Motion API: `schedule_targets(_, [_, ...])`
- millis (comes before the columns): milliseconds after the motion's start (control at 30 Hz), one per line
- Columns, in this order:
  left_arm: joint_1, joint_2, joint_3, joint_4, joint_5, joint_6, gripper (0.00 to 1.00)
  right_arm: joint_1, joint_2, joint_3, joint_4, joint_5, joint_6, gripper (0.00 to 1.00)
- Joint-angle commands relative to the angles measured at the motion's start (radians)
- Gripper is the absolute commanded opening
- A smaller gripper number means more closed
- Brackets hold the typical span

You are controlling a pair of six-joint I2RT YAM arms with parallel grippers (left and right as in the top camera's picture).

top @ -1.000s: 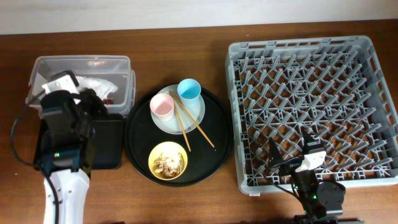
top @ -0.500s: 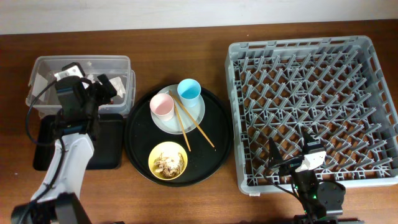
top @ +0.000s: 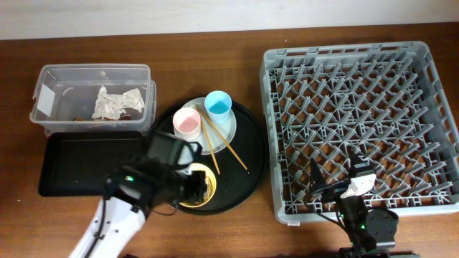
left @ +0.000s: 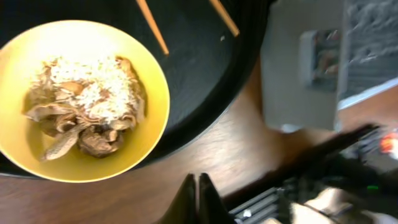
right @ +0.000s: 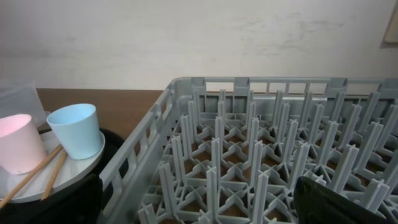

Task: Sort waste into correct bins and load items into the dishwasher rack
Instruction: 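Grasp the rim of the yellow bowl with the left gripper, then tip the yellow bowl over the black tray to dump the food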

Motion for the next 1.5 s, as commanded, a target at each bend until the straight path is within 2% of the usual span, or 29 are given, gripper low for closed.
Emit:
schedule_targets(0, [-0.148, -0.003, -0.004, -0.001, -0.256, -0.078, 0.13, -0.005, -0.007, -0.007, -0.003, -0.005, 0.005, 0.98])
schedule_targets(100, [-0.286, 0.012, -0.006, 0.006, -0.48, -0.161, 0.3, -0.005, -0.007, -0.007, -0.003, -0.005, 0.005, 0.98])
schedule_targets(133, [-0.307, 0.026, -0.007, 0.016, -0.505, -0.16, 0.38, -0.005, -0.007, -0.007, -0.003, -0.005, 0.005, 0.98])
schedule_targets(267, [-0.353, 0.149, -0.007, 0.097, -0.505, -0.16, 0.38, -0.006, -0.007, -0.007, -0.003, -0.005, 0.005, 0.98])
schedule_targets(367, [-0.359, 0.256, -0.007, 0.123, -0.508, -0.16, 0.37, -0.005, -0.007, -0.007, -0.003, -0.005, 0.005, 0.98])
schedule_targets(433, [-0.359, 0.319, -0.007, 0.147, -0.508, -0.16, 0.27, -0.006, -0.007, -0.007, -0.003, -0.005, 0.005, 0.98])
schedule_targets(633, [-0.359, 0.423, -0.007, 0.201, -0.53, -0.159, 0.26, -0.006, -0.007, -0.007, -0.003, -0.005, 0.005, 0.98])
schedule_targets(767, [-0.359, 0.468, -0.023, 0.242, -0.531, -0.159, 0.21, -0.005, -0.007, -0.007, -0.003, -0.005, 0.005, 0.98])
schedule_targets(833, [-0.359, 0.473, -0.025, 0.244, -0.531, -0.159, 0.11, -0.006, -0.007, -0.007, -0.003, -0.005, 0.005, 0.98])
schedule_targets(967, [-0.357, 0.473, -0.024, 0.243, -0.531, -0.159, 0.03, -0.006, -0.007, -0.007, -0.003, -0.005, 0.005, 0.98])
schedule_targets(1000, [-0.357, 0.471, -0.01, 0.226, -0.552, -0.158, 0.0, -0.005, -0.007, -0.007, -0.003, -0.005, 0.005, 0.98])
schedule_targets(1100, [-0.356, 0.427, 0.087, 0.084, -0.639, -0.128, 0.0, -0.005, -0.007, -0.007, -0.003, -0.005, 0.005, 0.98])
schedule_targets(1200, [-0.349, 0.342, 0.212, -0.021, -0.626, -0.089, 0.0, -0.005, -0.007, -0.007, -0.003, -0.005, 0.005, 0.98])
schedule_targets(1333, [-0.139, 0.24, 0.288, -0.118, -0.447, 0.064, 0.0, -0.006, -0.007, -0.007, -0.003, -0.005, 0.005, 0.98])
schedule_targets(1400, [0.033, 0.225, 0.288, -0.121, -0.303, 0.152, 0.0, -0.005, -0.007, -0.007, -0.003, -0.005, 0.005, 0.98])
schedule_targets(1467, [0.259, 0.225, 0.288, -0.117, -0.131, 0.252, 0.0, -0.005, -0.007, -0.007, -0.003, -0.005, 0.005, 0.98])
